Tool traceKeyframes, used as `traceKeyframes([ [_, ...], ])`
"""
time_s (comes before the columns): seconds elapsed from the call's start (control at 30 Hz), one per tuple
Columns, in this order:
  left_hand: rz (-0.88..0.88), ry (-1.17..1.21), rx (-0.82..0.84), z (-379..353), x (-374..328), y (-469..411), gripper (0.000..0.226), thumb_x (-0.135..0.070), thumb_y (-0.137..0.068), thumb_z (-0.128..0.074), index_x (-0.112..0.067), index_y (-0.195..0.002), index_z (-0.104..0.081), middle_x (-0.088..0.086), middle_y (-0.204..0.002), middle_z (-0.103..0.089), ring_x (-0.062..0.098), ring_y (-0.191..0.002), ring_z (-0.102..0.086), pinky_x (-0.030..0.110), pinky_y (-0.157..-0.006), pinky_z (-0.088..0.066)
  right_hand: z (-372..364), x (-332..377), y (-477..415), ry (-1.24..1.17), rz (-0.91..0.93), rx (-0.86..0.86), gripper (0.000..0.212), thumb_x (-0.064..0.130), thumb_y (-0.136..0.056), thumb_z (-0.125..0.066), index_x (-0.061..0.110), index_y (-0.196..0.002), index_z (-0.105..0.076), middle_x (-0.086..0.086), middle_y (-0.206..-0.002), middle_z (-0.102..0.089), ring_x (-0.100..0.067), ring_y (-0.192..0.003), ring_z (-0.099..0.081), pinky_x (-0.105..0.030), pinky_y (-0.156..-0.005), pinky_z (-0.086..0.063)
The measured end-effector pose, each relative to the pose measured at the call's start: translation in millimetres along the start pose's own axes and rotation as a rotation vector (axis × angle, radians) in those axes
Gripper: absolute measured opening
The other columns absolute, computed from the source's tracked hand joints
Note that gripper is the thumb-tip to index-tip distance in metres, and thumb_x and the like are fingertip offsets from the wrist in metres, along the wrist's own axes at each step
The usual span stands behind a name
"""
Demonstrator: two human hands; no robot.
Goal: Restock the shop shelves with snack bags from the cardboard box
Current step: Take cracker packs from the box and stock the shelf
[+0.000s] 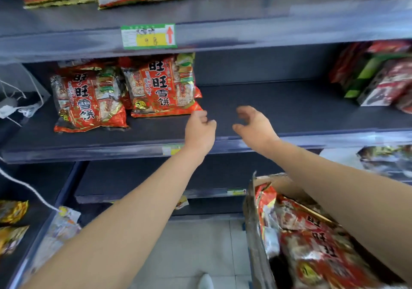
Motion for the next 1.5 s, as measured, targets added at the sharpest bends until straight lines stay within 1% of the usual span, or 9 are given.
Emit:
traceKeyframes([
  [0.33, 0.025, -0.159, 0.307, -157.4, 7.0, 149.3, 0.034, -0.02, -0.094, -0.054, -0.015, -0.127, -0.052, -0.002, -0.119, -0.056, 0.013, -0.111, -0.052, 0.021, -0.106, -0.031, 127.2, -146.3, 128.8, 0.15, -0.165, -0.028, 0.046, 0.014, -0.094, -0.056, 0.012, -0.138, -0.045, -0.007, -0.137, -0.052, -0.023, -0.124, -0.051, -0.03, -0.102, -0.038],
  [0.47, 0.152, -0.225, 0.451, -200.2, 32.4, 179.5, 0.037, -0.017, -0.094, -0.054, -0.01, -0.13, -0.049, 0.002, -0.125, -0.056, 0.013, -0.105, -0.053, 0.016, -0.087, -0.034, 143.5, -207.2, 158.6, 0.22, -0.31, 0.046, 0.049, 0.022, -0.093, -0.059, 0.01, -0.138, -0.045, -0.009, -0.135, -0.054, -0.025, -0.12, -0.054, -0.03, -0.096, -0.042],
  [0.57, 0.265, -0.322, 0.503, -218.5, 57.5, 188.3, 0.008, -0.011, -0.093, -0.052, -0.017, -0.09, -0.055, -0.001, -0.08, -0.051, 0.01, -0.068, -0.045, 0.024, -0.063, -0.035, 143.1, -245.4, 169.1, 0.272, -0.429, 0.141, 0.052, 0.026, -0.093, -0.058, 0.008, -0.14, -0.042, -0.01, -0.139, -0.051, -0.026, -0.124, -0.051, -0.031, -0.099, -0.041],
  [0.67, 0.371, -0.406, 0.517, -233.6, 87.3, 186.7, 0.038, -0.009, -0.091, -0.054, -0.022, -0.063, -0.031, -0.005, -0.066, -0.03, 0.009, -0.057, -0.029, 0.027, -0.054, -0.023, 135.0, -277.3, 171.9, 0.329, -0.545, 0.242, 0.052, 0.029, -0.093, -0.059, 0.004, -0.137, -0.045, -0.013, -0.132, -0.055, -0.027, -0.118, -0.053, -0.031, -0.089, -0.044],
  [0.73, 0.459, -0.418, 0.557, -242.4, 99.0, 186.8, 0.007, -0.014, -0.094, -0.055, -0.015, -0.088, -0.052, 0.001, -0.086, -0.051, 0.011, -0.07, -0.046, 0.025, -0.056, -0.03, 128.0, -295.7, 171.6, 0.38, -0.614, 0.332, 0.053, 0.032, -0.092, -0.059, 0.002, -0.135, -0.047, -0.014, -0.127, -0.058, -0.026, -0.112, -0.057, -0.031, -0.082, -0.045],
  [0.83, 0.553, -0.466, 0.589, -257.6, 124.4, 183.1, 0.057, -0.016, -0.094, -0.056, 0.004, -0.142, -0.032, 0.017, -0.132, -0.051, 0.029, -0.111, -0.057, 0.028, -0.062, -0.042, 118.1, -319.1, 169.9, 0.472, -0.672, 0.495, 0.051, 0.034, -0.093, -0.057, 0.0, -0.131, -0.05, -0.014, -0.13, -0.056, -0.028, -0.118, -0.054, -0.031, -0.093, -0.043],
  [1.13, 0.772, -0.599, 0.761, -285.9, 169.0, 179.5, 0.053, -0.025, -0.093, -0.059, -0.003, -0.138, -0.041, 0.018, -0.143, -0.043, 0.037, -0.127, -0.045, 0.047, -0.101, -0.042, 99.6, -382.7, 160.5, 0.413, -0.874, 0.818, 0.064, 0.044, -0.089, -0.059, 0.014, -0.142, -0.041, -0.005, -0.148, -0.041, -0.029, -0.135, -0.038, -0.044, -0.113, -0.028],
  [1.37, 0.955, -0.498, 0.763, -295.5, 190.3, 175.6, 0.055, -0.029, -0.091, -0.062, -0.001, -0.133, -0.042, 0.018, -0.135, -0.05, 0.037, -0.122, -0.05, 0.047, -0.095, -0.041, 95.4, -409.4, 158.3, 0.188, -1.117, 0.783, 0.052, 0.047, -0.082, -0.068, 0.017, -0.121, -0.052, -0.007, -0.119, -0.061, -0.026, -0.106, -0.058, -0.035, -0.083, -0.047],
  [1.5, 0.904, -0.498, 0.725, -296.0, 189.5, 164.7, 0.051, -0.026, -0.091, -0.062, -0.001, -0.132, -0.046, 0.014, -0.138, -0.05, 0.033, -0.126, -0.048, 0.041, -0.102, -0.04, 97.4, -404.5, 152.5, 0.087, -1.154, 0.661, 0.05, 0.044, -0.085, -0.065, 0.01, -0.119, -0.053, -0.011, -0.115, -0.064, -0.029, -0.103, -0.061, -0.039, -0.097, -0.047],
])
Point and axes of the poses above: each hand's wrist, its own y-axis away from the middle knuckle, its own z-axis out of the back of the hand, x = y × z, the point moved 3 cm from there along -y, towards the middle knuckle
